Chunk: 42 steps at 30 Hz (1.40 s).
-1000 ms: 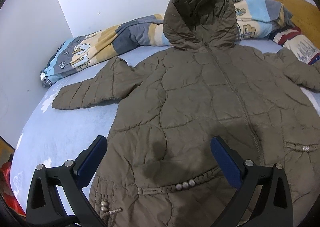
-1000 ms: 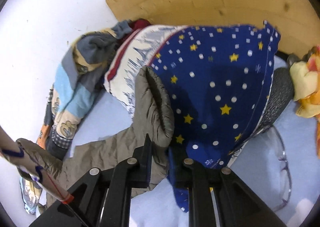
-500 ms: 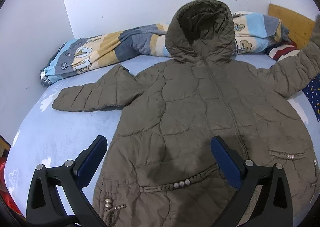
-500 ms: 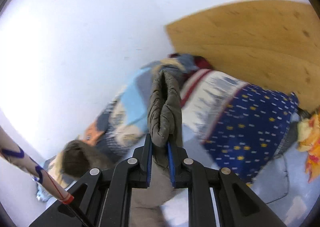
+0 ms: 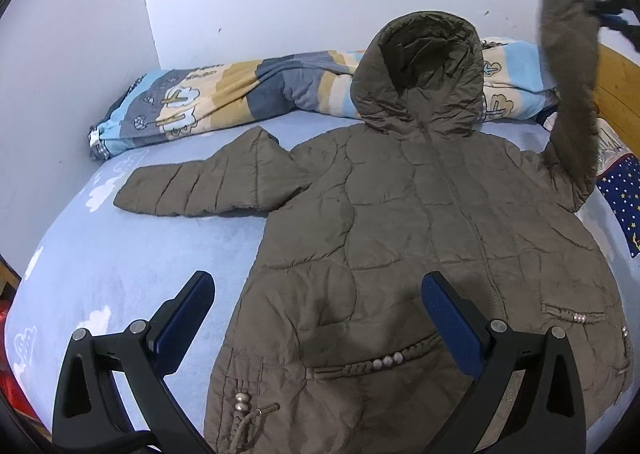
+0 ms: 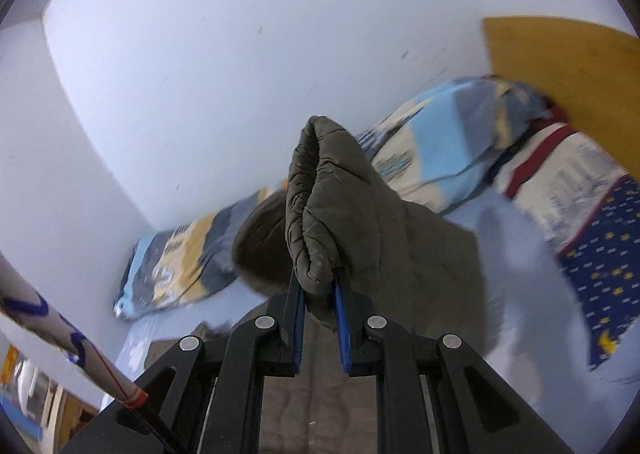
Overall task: Fold large clothes
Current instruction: 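Fold the held sleeve across the jacket front with the right gripper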
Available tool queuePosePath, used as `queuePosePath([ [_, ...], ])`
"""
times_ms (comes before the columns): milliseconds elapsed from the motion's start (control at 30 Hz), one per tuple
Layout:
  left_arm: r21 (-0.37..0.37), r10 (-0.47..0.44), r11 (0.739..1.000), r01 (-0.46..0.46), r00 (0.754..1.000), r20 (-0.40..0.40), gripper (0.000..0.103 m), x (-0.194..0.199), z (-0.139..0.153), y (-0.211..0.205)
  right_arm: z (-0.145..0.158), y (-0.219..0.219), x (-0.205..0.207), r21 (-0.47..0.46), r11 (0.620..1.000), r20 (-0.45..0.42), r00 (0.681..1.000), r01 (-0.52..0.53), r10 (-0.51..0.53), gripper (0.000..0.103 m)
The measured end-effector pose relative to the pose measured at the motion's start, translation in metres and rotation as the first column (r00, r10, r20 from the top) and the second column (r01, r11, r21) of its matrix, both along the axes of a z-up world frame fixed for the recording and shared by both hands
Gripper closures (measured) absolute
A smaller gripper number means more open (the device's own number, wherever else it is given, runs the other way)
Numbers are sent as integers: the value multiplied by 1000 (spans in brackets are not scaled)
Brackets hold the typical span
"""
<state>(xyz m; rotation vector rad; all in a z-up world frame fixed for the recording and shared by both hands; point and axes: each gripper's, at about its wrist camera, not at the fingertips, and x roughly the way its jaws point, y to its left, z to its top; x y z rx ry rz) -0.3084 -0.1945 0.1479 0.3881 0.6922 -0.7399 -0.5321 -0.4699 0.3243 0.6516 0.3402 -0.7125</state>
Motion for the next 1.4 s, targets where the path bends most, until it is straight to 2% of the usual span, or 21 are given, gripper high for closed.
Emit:
queuePosePath([
  [200,2,16,1000,-16,1000,-13,0,4,-3,0,-54,24,77,79,988,-11,991,-131,133,88],
  [333,15,28,1000,-28,999,-36,0,9,-9,-1,-109,39,132,130,973,-70,978,-188,198,89],
  [500,30,35,999,-33,999,-41,0,11,-13,-3,-185,50,177,212,955,-161,957,-206,243,89],
  [700,38,34,999,-32,998,-57,0,14,-18,-5,-244,62,201,268,936,-220,931,-230,292,87],
  [733,39,33,999,-31,998,-58,0,15,-18,-6,-246,62,202,277,932,-220,929,-232,296,81],
  [767,40,34,999,-32,998,-59,0,15,-18,-6,-249,62,202,288,925,-203,928,-248,312,63],
  [833,39,38,999,-36,997,-61,0,16,-18,-6,-247,64,201,316,906,-208,911,-282,356,37],
  [933,39,45,998,-42,996,-72,0,18,-19,-7,-234,65,188,273,908,-194,906,-319,376,36],
  [1033,45,46,998,-43,996,-80,0,19,-22,-8,-216,52,157,243,922,-150,928,-301,342,36],
  [1133,51,43,998,-39,996,-77,0,17,-24,-9,-206,20,121,208,959,-166,959,-193,229,36],
  [1233,59,40,998,-36,997,-68,0,15,-26,-11,-214,-19,89,174,984,-266,960,-41,87,36],
  [1400,73,38,997,-33,997,-69,0,16,-30,-14,-245,-74,42,229,964,-329,943,137,-56,36],
])
